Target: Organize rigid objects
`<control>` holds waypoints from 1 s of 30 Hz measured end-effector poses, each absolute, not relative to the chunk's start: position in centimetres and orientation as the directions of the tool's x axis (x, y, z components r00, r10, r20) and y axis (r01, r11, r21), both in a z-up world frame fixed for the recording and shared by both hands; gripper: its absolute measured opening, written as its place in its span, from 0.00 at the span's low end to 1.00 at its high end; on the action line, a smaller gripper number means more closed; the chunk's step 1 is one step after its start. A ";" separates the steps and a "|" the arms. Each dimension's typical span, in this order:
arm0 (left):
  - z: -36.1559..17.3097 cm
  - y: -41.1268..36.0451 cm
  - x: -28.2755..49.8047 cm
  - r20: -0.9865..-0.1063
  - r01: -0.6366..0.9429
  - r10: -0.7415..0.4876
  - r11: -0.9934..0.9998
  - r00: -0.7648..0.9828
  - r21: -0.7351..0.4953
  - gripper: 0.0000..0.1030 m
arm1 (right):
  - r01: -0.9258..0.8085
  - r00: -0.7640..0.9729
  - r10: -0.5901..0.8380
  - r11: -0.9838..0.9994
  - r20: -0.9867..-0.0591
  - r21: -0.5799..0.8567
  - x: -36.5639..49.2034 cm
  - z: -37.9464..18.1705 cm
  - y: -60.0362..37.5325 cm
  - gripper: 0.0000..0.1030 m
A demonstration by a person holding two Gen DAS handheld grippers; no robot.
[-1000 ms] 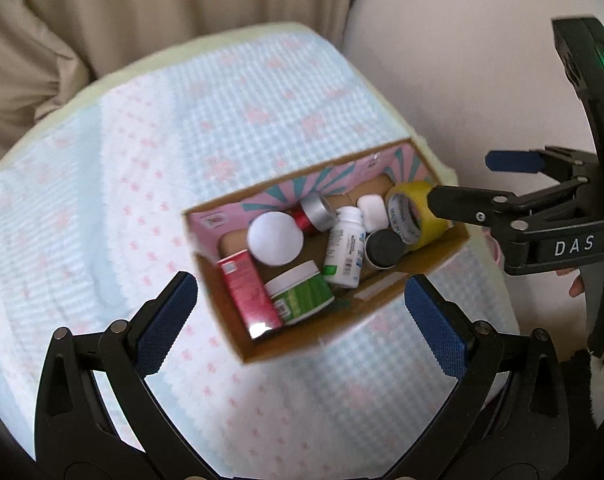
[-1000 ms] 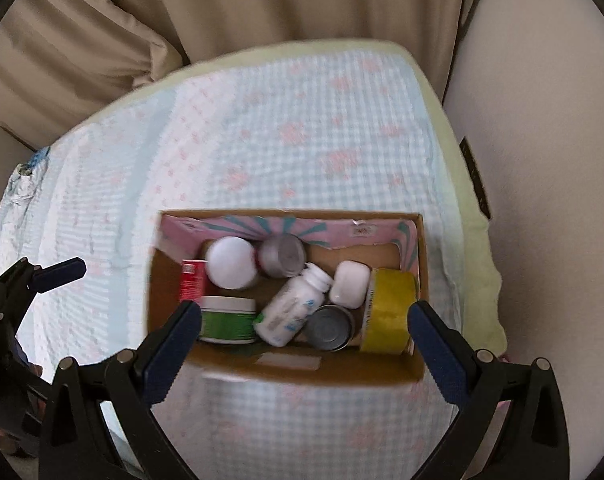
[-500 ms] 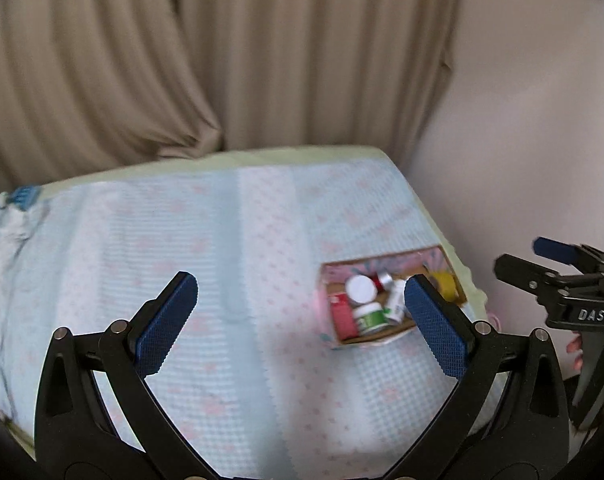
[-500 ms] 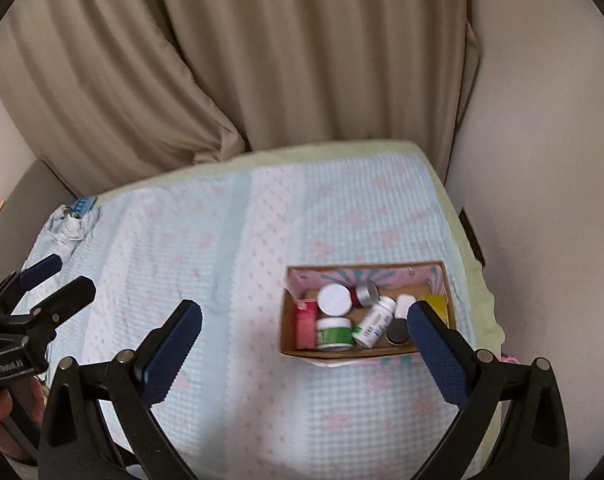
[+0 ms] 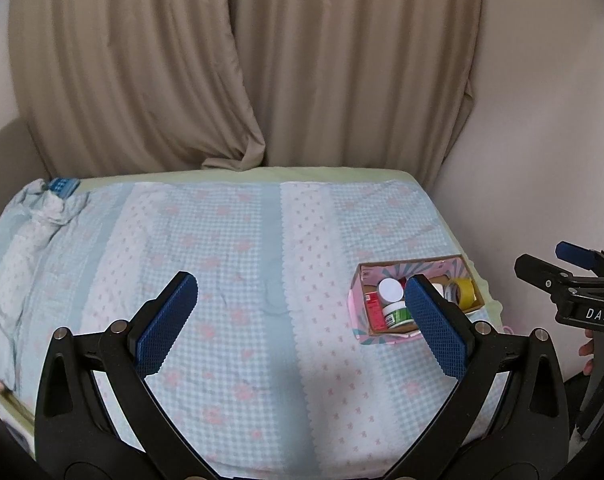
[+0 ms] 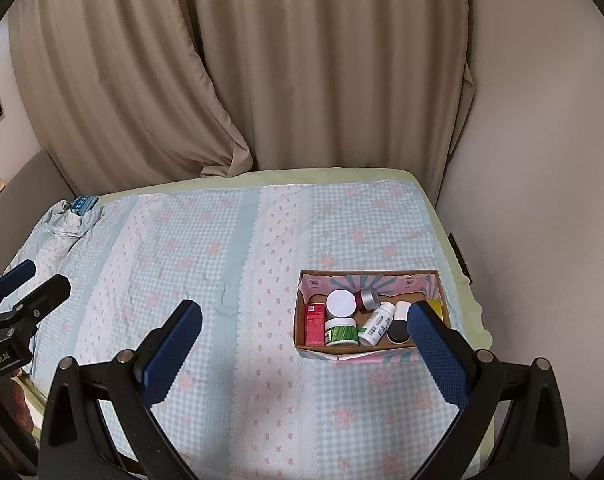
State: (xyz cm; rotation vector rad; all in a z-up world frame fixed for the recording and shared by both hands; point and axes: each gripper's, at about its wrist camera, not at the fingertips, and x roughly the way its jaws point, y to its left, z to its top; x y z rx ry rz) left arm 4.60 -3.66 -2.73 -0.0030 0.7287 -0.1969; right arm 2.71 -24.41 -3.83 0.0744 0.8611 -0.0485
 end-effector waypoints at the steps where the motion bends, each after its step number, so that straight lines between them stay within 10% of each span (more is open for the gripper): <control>1: -2.8 -3.6 4.5 -0.662 0.174 -0.179 0.982 0.728 -0.074 1.00 | 0.075 0.652 -0.017 0.996 -0.758 0.043 2.6 -3.7 -24.3 0.99; 30: -2.4 -2.7 2.8 -0.667 0.145 -0.151 0.987 0.730 -0.065 1.00 | 0.064 0.666 -0.036 0.998 -0.745 0.009 2.4 -3.2 -23.1 0.99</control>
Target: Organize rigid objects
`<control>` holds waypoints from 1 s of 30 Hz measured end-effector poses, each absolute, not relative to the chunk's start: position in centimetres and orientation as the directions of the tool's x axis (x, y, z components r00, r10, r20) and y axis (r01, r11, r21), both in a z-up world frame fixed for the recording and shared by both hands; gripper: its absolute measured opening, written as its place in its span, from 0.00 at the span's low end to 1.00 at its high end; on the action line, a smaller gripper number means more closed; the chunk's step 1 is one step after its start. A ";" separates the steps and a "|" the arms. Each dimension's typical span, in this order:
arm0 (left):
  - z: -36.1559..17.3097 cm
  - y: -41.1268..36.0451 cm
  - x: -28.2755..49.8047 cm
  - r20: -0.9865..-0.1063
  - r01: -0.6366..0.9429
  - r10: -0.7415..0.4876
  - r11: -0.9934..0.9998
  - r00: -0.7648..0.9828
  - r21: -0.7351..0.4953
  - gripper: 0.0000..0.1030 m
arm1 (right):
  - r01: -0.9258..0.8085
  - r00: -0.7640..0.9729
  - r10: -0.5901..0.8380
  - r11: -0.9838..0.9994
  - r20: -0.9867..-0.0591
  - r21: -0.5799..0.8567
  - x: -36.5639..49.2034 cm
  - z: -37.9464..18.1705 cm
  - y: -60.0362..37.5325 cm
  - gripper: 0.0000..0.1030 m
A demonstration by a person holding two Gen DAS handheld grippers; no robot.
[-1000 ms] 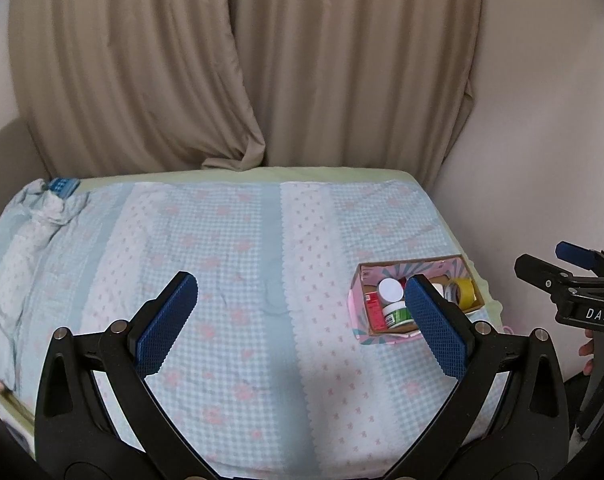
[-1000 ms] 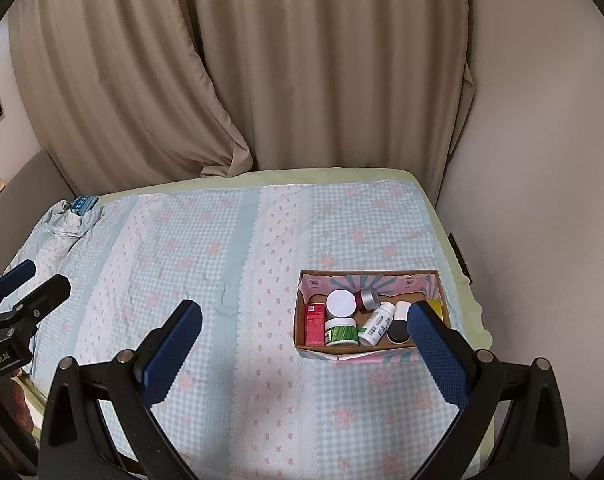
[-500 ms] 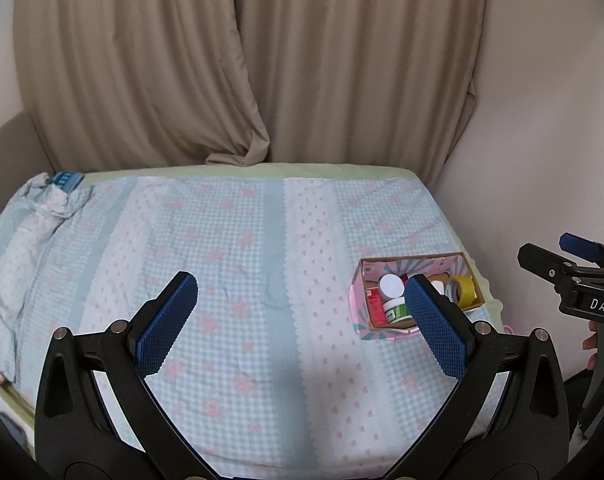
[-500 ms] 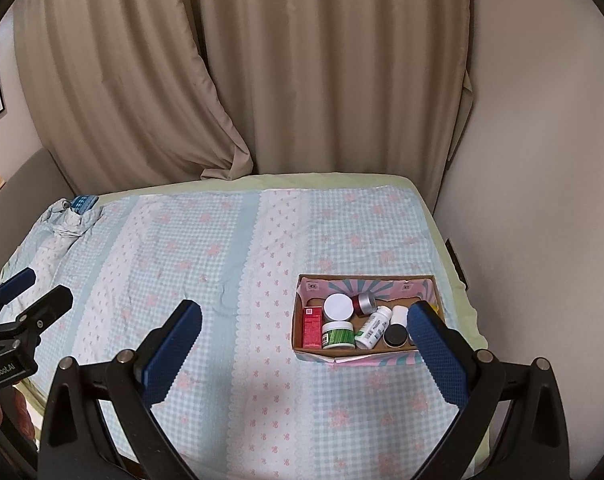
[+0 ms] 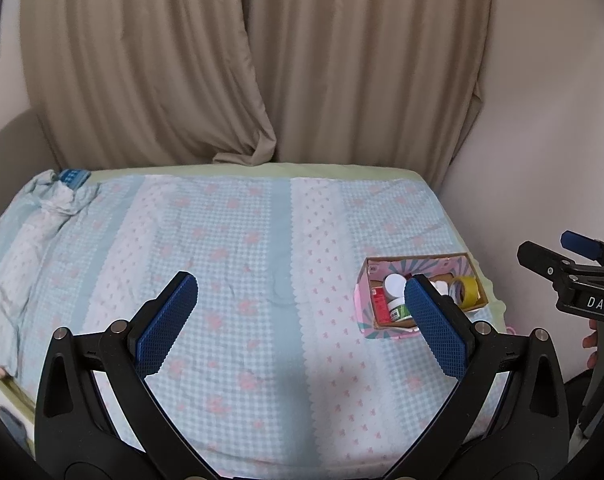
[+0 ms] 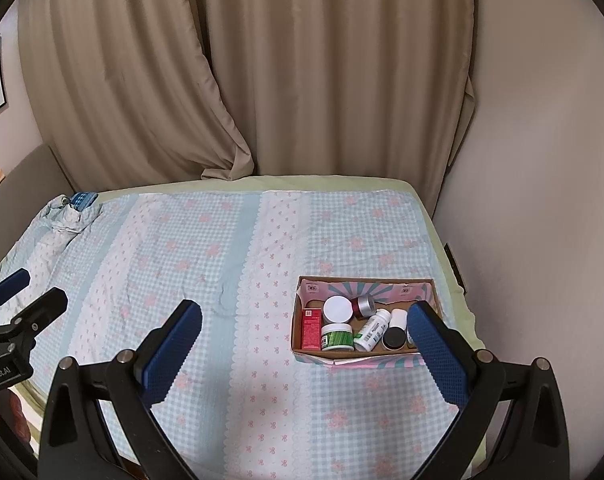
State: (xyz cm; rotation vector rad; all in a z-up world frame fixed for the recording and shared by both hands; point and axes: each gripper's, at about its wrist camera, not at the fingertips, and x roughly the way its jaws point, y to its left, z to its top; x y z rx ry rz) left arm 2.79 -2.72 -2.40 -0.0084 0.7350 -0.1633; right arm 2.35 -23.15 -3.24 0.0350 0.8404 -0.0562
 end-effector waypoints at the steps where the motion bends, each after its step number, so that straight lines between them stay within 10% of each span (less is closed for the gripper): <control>1: -2.4 -2.6 2.8 -0.665 0.143 -0.150 0.988 0.731 -0.066 1.00 | 0.064 0.666 -0.035 0.998 -0.745 0.010 2.4 -3.2 -23.1 0.99; 30: -2.3 -2.2 3.2 -0.654 0.135 -0.144 0.989 0.742 -0.066 1.00 | 0.056 0.678 -0.036 0.998 -0.734 0.003 3.8 -2.7 -23.2 0.99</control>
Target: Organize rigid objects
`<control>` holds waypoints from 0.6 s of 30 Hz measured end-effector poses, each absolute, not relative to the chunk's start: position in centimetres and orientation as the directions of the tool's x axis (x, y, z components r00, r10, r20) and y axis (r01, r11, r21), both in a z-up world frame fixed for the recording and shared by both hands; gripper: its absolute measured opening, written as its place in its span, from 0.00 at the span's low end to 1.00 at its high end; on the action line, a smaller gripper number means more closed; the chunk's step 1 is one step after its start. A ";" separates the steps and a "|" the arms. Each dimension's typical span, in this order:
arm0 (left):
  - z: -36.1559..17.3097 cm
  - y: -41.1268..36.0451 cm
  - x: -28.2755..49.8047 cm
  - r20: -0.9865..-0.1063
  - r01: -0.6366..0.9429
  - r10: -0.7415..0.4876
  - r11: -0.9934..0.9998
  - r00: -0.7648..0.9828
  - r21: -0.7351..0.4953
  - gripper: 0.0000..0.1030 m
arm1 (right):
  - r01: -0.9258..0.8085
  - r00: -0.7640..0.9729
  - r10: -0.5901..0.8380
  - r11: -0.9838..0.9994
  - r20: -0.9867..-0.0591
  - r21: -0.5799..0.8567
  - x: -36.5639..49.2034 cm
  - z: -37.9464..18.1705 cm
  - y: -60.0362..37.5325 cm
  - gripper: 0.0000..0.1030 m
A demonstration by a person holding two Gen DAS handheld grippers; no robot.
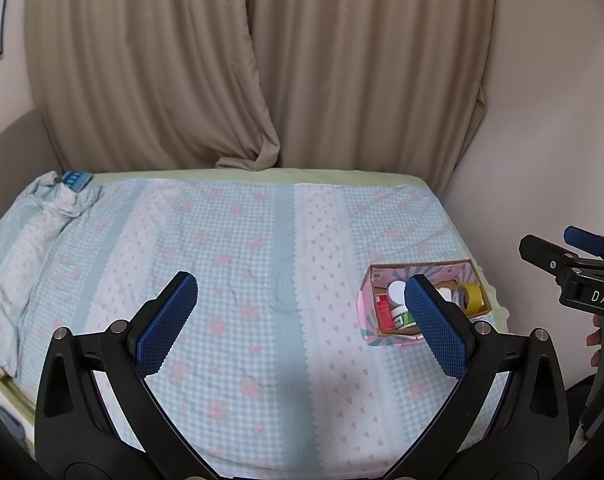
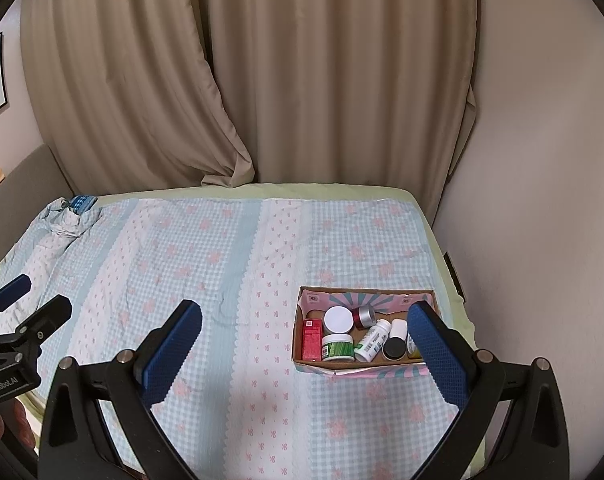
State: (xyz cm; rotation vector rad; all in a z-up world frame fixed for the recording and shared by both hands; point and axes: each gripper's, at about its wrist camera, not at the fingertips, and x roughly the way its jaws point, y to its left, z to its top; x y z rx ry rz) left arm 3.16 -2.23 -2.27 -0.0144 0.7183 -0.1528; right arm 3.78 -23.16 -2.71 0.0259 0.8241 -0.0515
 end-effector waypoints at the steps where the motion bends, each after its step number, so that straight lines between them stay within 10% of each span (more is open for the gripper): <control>1: -2.3 -2.2 3.2 -0.655 0.135 -0.145 0.989 0.741 -0.065 1.00 | 0.055 0.678 -0.035 0.998 -0.734 0.003 3.9 -2.8 -23.2 0.99; 18: -3.5 -2.2 4.3 -0.662 0.152 -0.159 0.986 0.732 -0.070 1.00 | 0.047 0.675 -0.026 0.999 -0.737 0.008 4.4 -3.0 -23.3 0.99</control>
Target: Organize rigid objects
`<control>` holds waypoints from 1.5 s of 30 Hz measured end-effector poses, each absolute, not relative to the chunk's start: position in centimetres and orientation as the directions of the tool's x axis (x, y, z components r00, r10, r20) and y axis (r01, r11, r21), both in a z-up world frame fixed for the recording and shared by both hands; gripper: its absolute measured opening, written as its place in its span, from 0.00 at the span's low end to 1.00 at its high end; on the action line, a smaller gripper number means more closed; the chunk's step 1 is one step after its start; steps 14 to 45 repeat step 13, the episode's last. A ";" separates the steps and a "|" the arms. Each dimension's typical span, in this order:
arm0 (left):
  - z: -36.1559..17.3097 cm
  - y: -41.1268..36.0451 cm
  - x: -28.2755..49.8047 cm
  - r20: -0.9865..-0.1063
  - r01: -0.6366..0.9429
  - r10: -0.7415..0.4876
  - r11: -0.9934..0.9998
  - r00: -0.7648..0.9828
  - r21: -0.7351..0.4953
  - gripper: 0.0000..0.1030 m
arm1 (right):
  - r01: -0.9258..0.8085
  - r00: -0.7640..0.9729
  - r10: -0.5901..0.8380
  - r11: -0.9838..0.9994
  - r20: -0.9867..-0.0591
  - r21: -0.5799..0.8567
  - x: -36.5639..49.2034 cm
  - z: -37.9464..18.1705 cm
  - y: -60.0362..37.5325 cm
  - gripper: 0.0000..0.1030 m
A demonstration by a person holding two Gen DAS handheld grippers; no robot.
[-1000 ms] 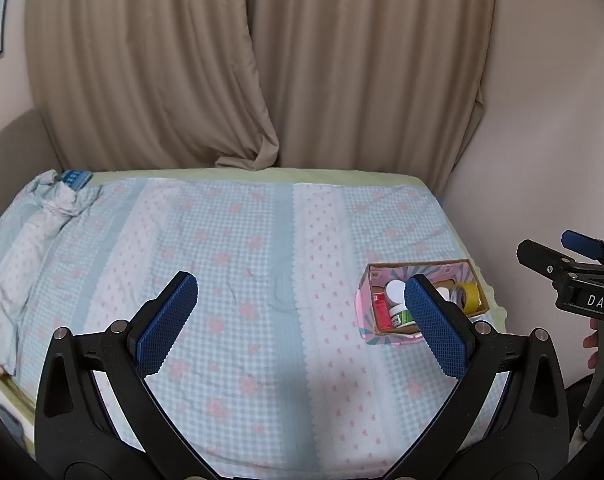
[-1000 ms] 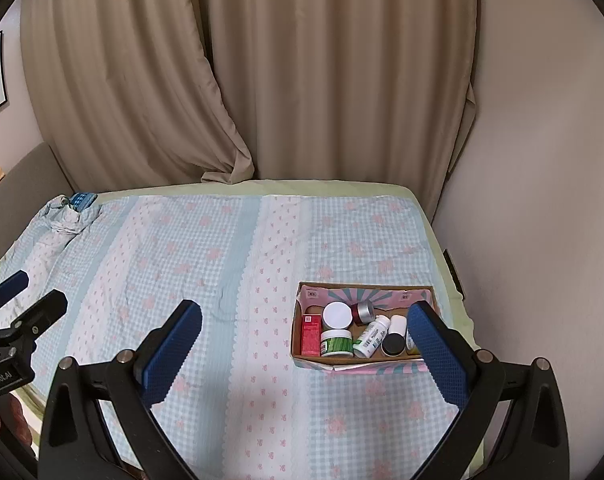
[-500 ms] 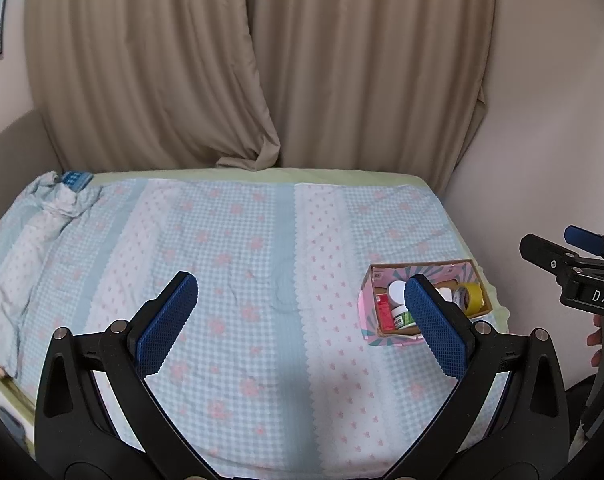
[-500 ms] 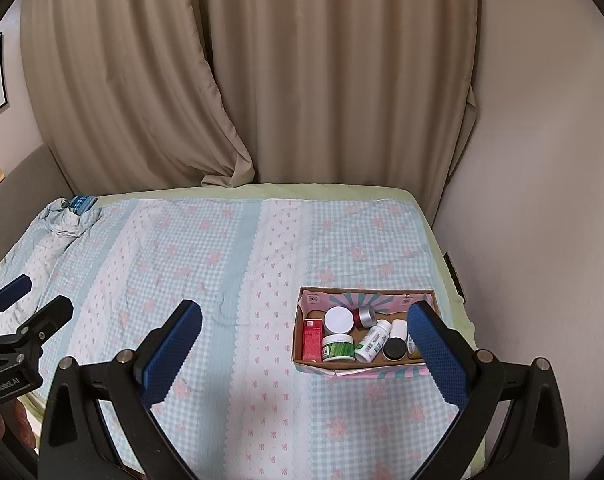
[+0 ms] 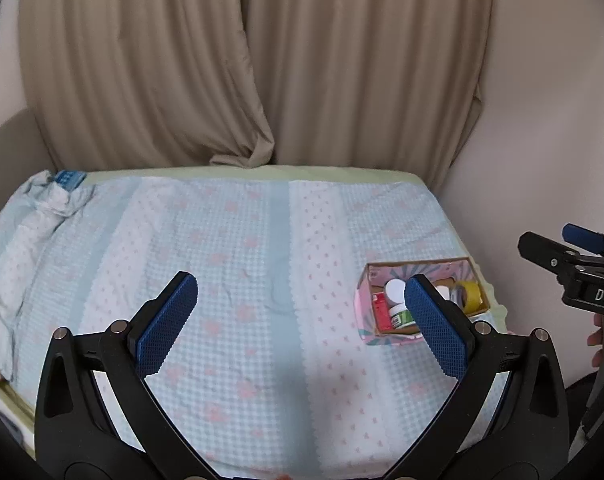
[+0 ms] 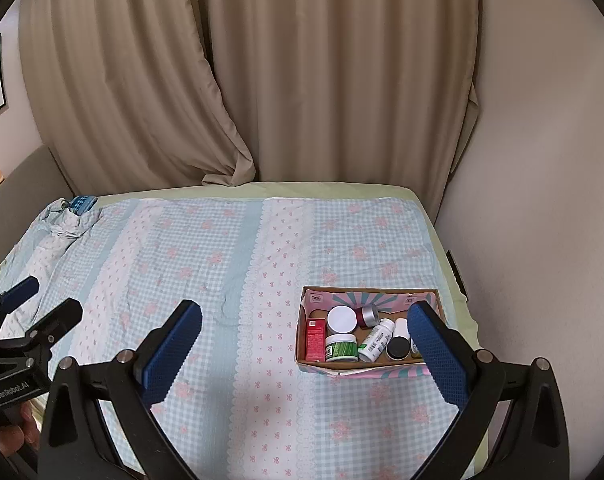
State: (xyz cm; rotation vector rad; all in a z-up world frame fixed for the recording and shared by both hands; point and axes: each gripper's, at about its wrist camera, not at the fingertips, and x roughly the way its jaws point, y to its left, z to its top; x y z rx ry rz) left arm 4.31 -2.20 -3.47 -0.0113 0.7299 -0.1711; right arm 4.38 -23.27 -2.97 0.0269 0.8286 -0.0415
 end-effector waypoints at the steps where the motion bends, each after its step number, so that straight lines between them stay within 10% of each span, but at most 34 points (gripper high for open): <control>1: -3.5 -2.2 4.3 -0.663 0.144 -0.147 0.988 0.734 -0.059 1.00 | 0.047 0.675 -0.026 0.999 -0.737 0.008 4.3 -3.0 -23.2 0.99; 45: -3.7 -1.9 4.6 -0.643 0.103 -0.074 0.995 0.762 0.007 1.00 | 0.051 0.661 -0.024 0.999 -0.750 0.013 4.6 -3.8 -22.6 0.99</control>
